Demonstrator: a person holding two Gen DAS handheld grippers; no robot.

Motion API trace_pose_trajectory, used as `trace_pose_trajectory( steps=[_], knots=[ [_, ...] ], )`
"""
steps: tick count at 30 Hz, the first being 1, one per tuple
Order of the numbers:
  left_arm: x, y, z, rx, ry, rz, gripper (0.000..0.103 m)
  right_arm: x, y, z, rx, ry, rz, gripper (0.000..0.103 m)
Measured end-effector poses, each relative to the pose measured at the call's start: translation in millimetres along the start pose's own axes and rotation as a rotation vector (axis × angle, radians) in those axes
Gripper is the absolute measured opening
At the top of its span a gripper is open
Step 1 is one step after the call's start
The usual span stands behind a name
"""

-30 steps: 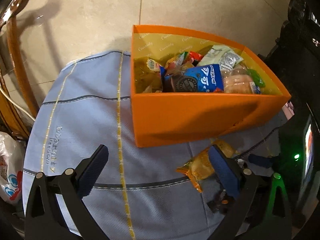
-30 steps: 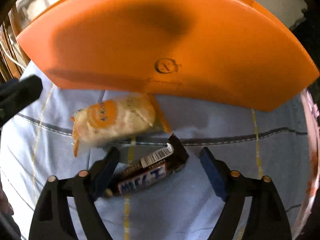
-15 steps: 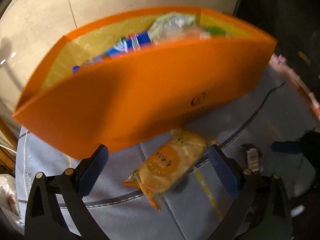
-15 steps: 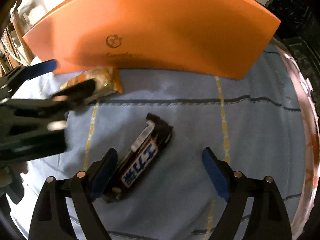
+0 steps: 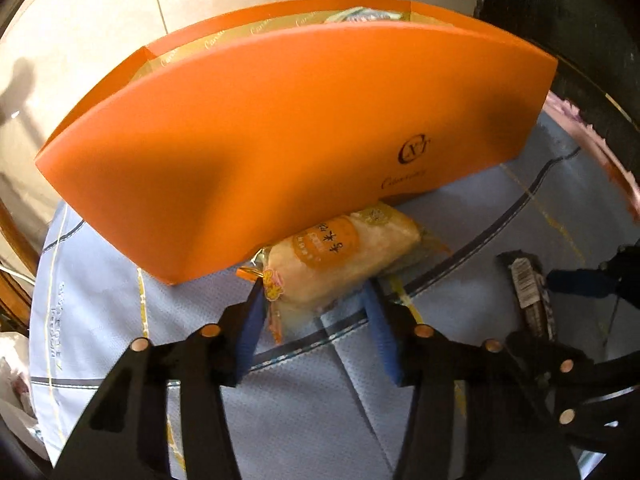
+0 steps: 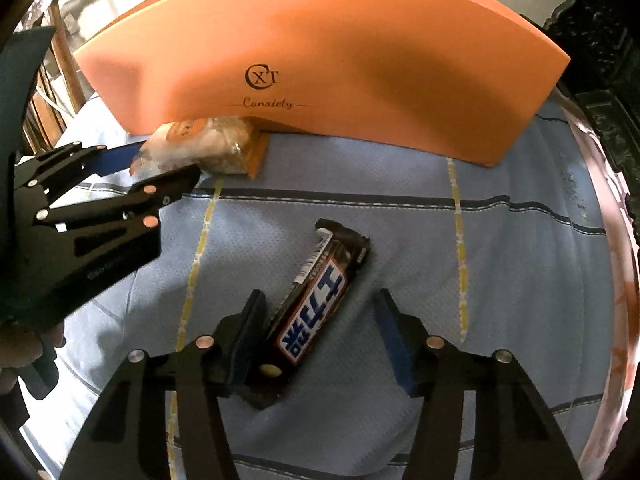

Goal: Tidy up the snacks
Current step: 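Grasp the rice cake packet with the left tool while the right tool reaches the chocolate bar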

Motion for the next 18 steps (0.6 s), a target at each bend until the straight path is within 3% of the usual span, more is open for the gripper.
trace_pose_trajectory(
  steps=[2, 6, 9, 11, 12, 14, 15, 18],
  knots=[
    [-6, 4, -6, 0.021, 0.036, -0.01, 0.084, -5, -3, 0, -0.004, -0.003, 0.0, 0.057],
    [-5, 19, -22, 0.073, 0.061, -0.004, 0.093, -5, 0, -1, -0.014, -0.003, -0.002, 0.057],
    [13, 24, -26, 0.091, -0.014, -0.04, 0.097, -2, -3, -2, -0.021, -0.001, -0.004, 0.058],
    [27, 17, -30, 0.0, -0.061, -0.042, 0.097, -3, 1, 1, -0.02, 0.001, -0.002, 0.06],
    [28, 13, -31, -0.051, -0.06, -0.021, 0.093, -2, 2, 2, -0.019, 0.003, -0.003, 0.061],
    [29, 13, -30, -0.112, -0.06, 0.042, 0.071, 6, 8, -1, -0.016, 0.009, -0.008, 0.064],
    [27, 18, -30, -0.093, -0.05, 0.034, 0.063, 6, 8, 0, -0.021, 0.015, -0.008, 0.064],
    [23, 27, -26, -0.068, -0.034, 0.054, 0.053, 5, 10, 3, -0.009, 0.017, -0.017, 0.064]
  ],
)
Point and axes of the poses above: each gripper's, at about its wrist camera, not at the fingertips, and x roughly the way its jaws point, y to its right, z to its underside, the point moved 4 cm from there along x, roughly the way its jaws point, and after that the axes turned 11 degrees about z, right-handed, at the moved point
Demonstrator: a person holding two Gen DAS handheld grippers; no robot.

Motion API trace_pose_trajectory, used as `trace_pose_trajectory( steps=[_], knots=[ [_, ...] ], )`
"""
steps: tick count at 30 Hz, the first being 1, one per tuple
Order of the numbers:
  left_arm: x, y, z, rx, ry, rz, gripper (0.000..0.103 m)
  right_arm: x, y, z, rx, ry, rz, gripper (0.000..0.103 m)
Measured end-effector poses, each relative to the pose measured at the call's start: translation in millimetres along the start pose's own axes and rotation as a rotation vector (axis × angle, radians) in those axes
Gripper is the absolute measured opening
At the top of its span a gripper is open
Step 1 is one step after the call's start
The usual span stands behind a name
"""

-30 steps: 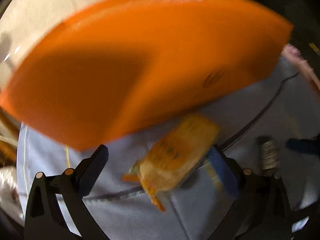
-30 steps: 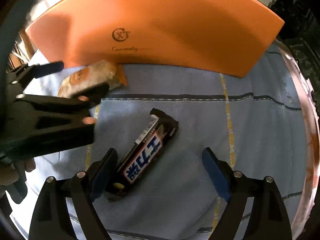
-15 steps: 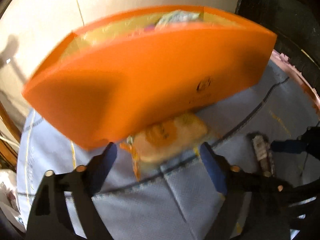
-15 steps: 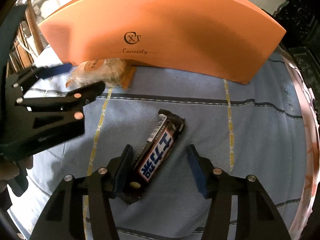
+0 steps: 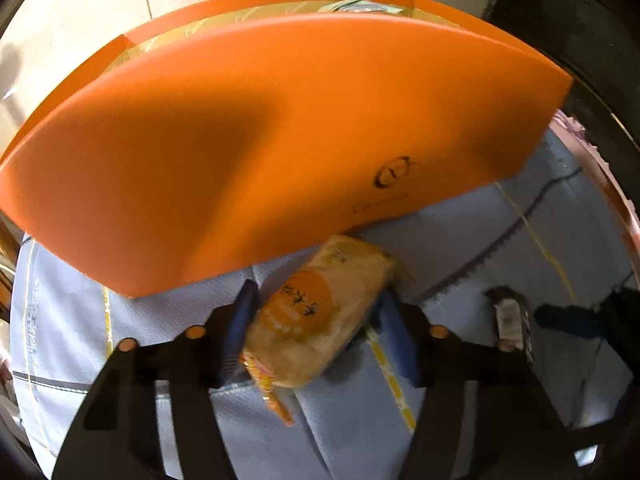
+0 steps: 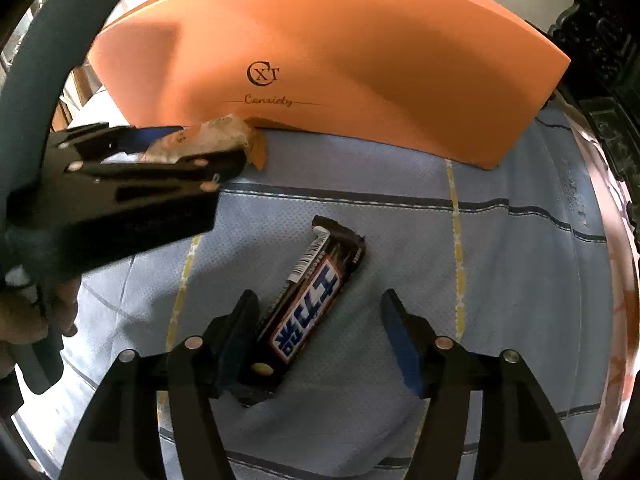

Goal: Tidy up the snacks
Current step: 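Grasp the rice cake packet with the left tool while the right tool reaches the chocolate bar, then grasp the chocolate bar with the right tool while the left tool lifts the rice cake packet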

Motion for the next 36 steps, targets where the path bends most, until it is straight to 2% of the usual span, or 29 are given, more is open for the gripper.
trace_pose_trajectory(
  steps=[2, 4, 6, 8, 12, 16, 18, 19, 20, 22, 23, 25, 26, 27, 28, 29, 31, 32, 33, 34, 35, 36],
  knots=[
    [-3, 2, 5, 0.016, 0.007, 0.013, 0.045, -3, 4, 3, 0.03, -0.001, -0.008, 0.057],
    [-11, 6, 14, 0.086, 0.012, 0.006, 0.037, -5, 16, 3, 0.052, 0.003, -0.029, 0.048],
    [-18, 7, 25, 0.108, 0.016, 0.007, 0.035, -12, 24, 8, 0.076, 0.007, -0.052, 0.039],
    [-24, 1, 37, 0.077, 0.027, 0.014, 0.035, -14, 33, 13, 0.109, 0.013, -0.089, 0.033],
    [-29, -3, 41, 0.043, 0.04, 0.015, 0.035, -15, 38, 22, 0.097, 0.038, -0.102, 0.032],
    [-34, -7, 60, 0.059, 0.042, -0.001, 0.035, -20, 27, 20, 0.034, 0.036, -0.046, 0.034],
    [-30, -7, 55, 0.046, 0.031, -0.002, 0.037, -21, 23, 19, 0.006, 0.035, -0.015, 0.034],
    [-32, -12, 55, 0.035, 0.034, 0.001, 0.044, -10, 27, 13, 0.0, 0.035, -0.009, 0.036],
    [-28, -9, 54, 0.03, 0.027, 0.018, 0.069, -11, 26, 13, -0.01, 0.042, 0.003, 0.036],
    [-16, -1, 54, 0.065, -0.019, 0.019, 0.099, -14, 25, 14, -0.008, 0.049, 0.008, 0.036],
    [-15, 3, 54, 0.08, -0.002, 0.002, 0.099, -14, 26, 15, -0.002, 0.053, 0.002, 0.037],
    [-12, 1, 53, 0.044, 0.006, 0.017, 0.099, -16, 26, 18, -0.008, 0.072, 0.012, 0.039],
    [-10, 4, 52, 0.058, 0.009, 0.014, 0.097, -14, 22, 17, 0.001, 0.076, 0.01, 0.039],
    [-10, 5, 52, 0.067, 0.017, 0.021, 0.083, -14, 23, 17, 0.009, 0.077, 0.0, 0.041],
    [-11, 10, 50, 0.089, 0.036, 0.026, 0.071, -13, 22, 18, 0.01, 0.073, -0.036, 0.059],
    [-13, 12, 49, 0.105, 0.044, 0.026, 0.037, -13, 15, 20, -0.023, 0.063, -0.063, 0.077],
    [-11, 17, 45, 0.124, 0.035, 0.028, 0.035, -13, 6, 22, -0.085, 0.063, -0.008, 0.079],
    [-9, 17, 44, 0.114, 0.034, 0.048, 0.035, -12, 10, 20, -0.039, 0.035, -0.026, 0.077],
    [-8, 17, 45, 0.107, 0.033, 0.058, 0.035, -13, 13, 18, -0.022, 0.03, -0.005, 0.07],
    [-7, 17, 45, 0.109, 0.034, 0.061, 0.035, -15, 17, 15, 0.0, 0.027, 0.003, 0.052],
    [-6, 18, 46, 0.115, 0.034, 0.062, 0.035, -16, 21, 14, 0.009, 0.027, 0.018, 0.024],
    [-6, 18, 46, 0.115, 0.033, 0.062, 0.035, -15, 26, 13, 0.027, 0.02, 0.017, 0.02]
  ],
)
Point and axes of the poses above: each gripper's, at about its wrist camera, not at the fingertips, and x roughly the way its jaws point, y to its right, z to its underside, the point moved 4 cm from there along x, roughly the way its jaws point, and after that the axes turned 11 degrees about z, right-handed, at the moved point
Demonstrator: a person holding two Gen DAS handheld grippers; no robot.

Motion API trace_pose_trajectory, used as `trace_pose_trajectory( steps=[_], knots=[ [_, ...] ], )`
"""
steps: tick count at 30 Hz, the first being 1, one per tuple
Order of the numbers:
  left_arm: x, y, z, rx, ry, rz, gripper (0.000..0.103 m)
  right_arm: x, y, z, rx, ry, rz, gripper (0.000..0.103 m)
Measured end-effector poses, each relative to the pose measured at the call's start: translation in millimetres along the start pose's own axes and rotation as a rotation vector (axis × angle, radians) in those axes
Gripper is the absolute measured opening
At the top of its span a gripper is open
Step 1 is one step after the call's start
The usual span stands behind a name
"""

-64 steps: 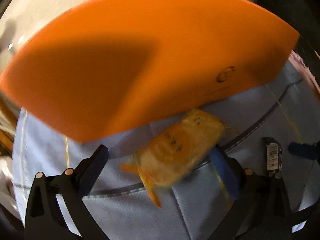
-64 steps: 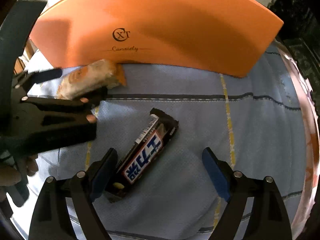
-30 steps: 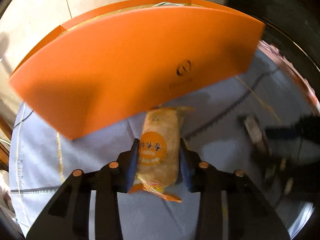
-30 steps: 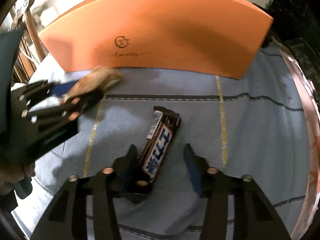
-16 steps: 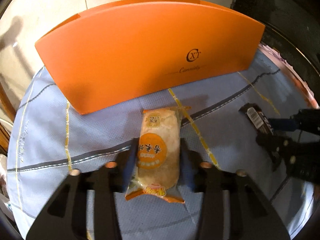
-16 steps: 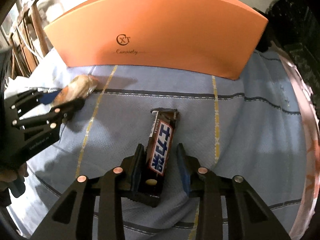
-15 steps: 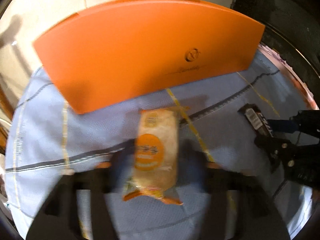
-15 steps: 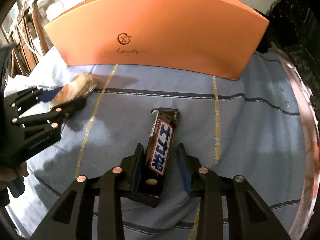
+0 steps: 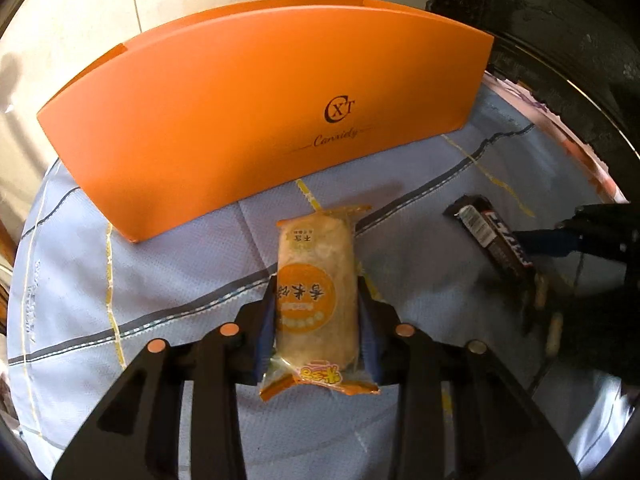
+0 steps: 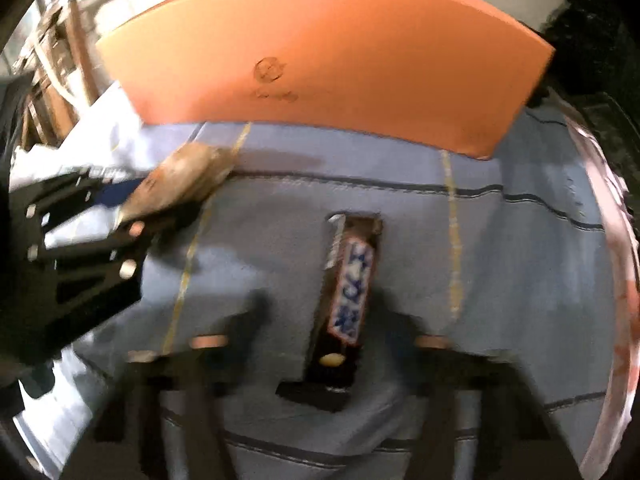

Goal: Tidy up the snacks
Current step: 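Grasp the chocolate bar with the right tool while the left tool lifts the rice cake packet, then carry both packets over the orange box and open both tools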

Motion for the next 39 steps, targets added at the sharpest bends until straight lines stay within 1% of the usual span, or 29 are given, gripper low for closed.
trace_pose_trajectory(
  steps=[1, 4, 9, 13, 17, 18, 20, 21, 28, 31, 39],
  knots=[
    [-3, -1, 2, -0.009, 0.002, 0.0, 0.035, 0, 4, 0, 0.016, -0.003, -0.017, 0.018],
    [-14, -2, 4, -0.059, 0.022, 0.006, 0.035, 0, 9, 4, 0.012, 0.0, -0.025, 0.018],
    [-18, 10, 11, -0.045, 0.018, 0.005, 0.035, -1, 12, 10, 0.033, 0.002, -0.046, 0.018],
    [-25, 8, 19, -0.058, 0.01, 0.006, 0.035, -3, 12, 15, 0.029, 0.001, -0.048, 0.018],
    [-29, 12, 23, -0.054, 0.01, -0.006, 0.035, -12, 12, 27, 0.01, 0.004, -0.047, 0.018],
    [-36, 8, 26, -0.056, 0.01, -0.011, 0.035, -14, 4, 29, 0.008, 0.003, -0.047, 0.018],
    [-43, 7, 29, -0.062, 0.012, -0.016, 0.035, -17, 2, 32, 0.0, 0.005, -0.048, 0.018],
    [-51, 1, 34, -0.063, 0.015, -0.018, 0.035, -20, 0, 34, -0.006, 0.006, -0.048, 0.018],
    [-78, 1, 46, -0.07, 0.03, -0.027, 0.035, -41, -10, 44, -0.024, 0.031, -0.058, 0.018],
    [-92, 0, 50, -0.082, 0.044, -0.035, 0.035, -52, -19, 45, -0.034, 0.05, -0.064, 0.018],
    [-131, -3, 56, -0.102, 0.088, -0.06, 0.035, -88, -21, 51, -0.04, 0.108, -0.074, 0.018]
  ],
)
Point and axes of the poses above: each gripper's, at about its wrist camera, not at the fingertips, and x roughly the way its jaws point, y to its right, z to its underside, the point moved 4 cm from there along x, roughly the way its jaws point, and after that the axes turned 11 degrees about z, right-handed, at the moved point
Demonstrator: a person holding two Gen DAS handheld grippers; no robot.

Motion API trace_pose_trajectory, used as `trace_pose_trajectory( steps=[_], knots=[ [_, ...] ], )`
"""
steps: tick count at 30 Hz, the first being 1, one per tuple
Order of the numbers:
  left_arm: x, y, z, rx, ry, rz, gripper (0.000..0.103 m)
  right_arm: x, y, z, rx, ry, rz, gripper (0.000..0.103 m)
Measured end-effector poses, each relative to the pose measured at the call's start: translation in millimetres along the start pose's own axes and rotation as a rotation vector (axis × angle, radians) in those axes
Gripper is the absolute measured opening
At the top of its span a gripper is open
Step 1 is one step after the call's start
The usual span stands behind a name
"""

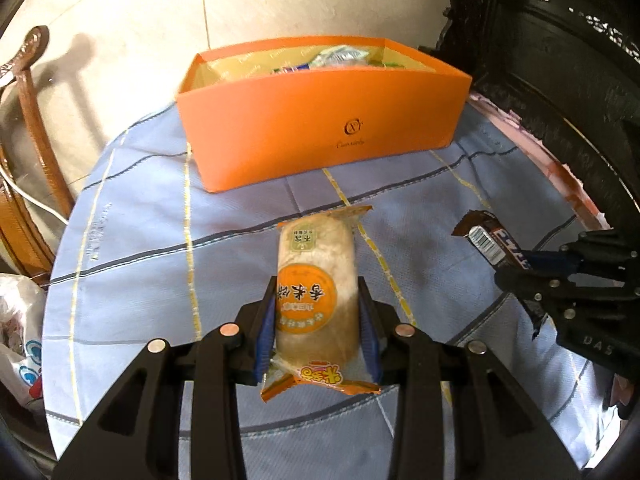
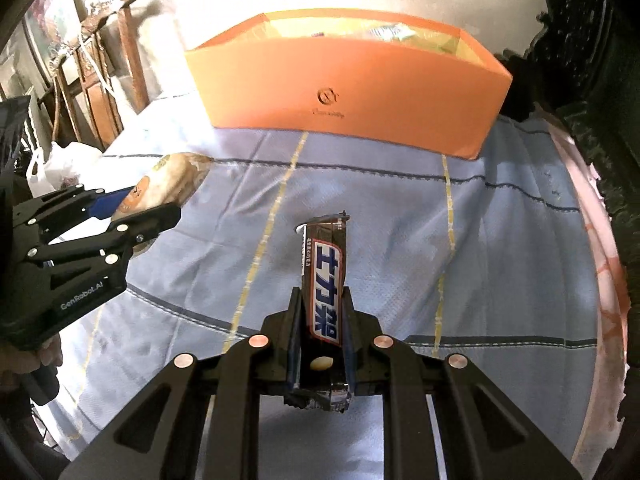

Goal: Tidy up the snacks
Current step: 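Carry both packets over the orange box and open both tools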

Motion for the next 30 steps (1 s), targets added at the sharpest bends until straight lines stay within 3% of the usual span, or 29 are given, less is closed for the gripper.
trace_pose_trajectory(
  steps=[10, 20, 25, 30],
  knots=[
    [-44, -5, -3, -0.015, 0.041, -0.044, 0.035, -53, -7, -8, 0.001, 0.098, -0.033, 0.018],
    [-79, -7, -19, -0.024, 0.101, -0.026, 0.035, -95, -1, -27, 0.018, 0.186, -0.038, 0.018],
    [-109, -11, -62, -0.034, 0.185, -0.011, 0.035, -128, 11, -57, 0.034, 0.265, -0.029, 0.018],
    [-127, -17, -129, -0.026, 0.266, -0.006, 0.035, -150, 36, -117, 0.074, 0.342, -0.019, 0.018]
  ],
)
Point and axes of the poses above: each gripper's, at about its wrist camera, not at the fingertips, and x roughly the way its jaws point, y to its right, z to its underside, the point moved 4 cm from there along x, roughly the way its jaws point, and after that the axes turned 11 degrees about z, right-handed, at the moved point
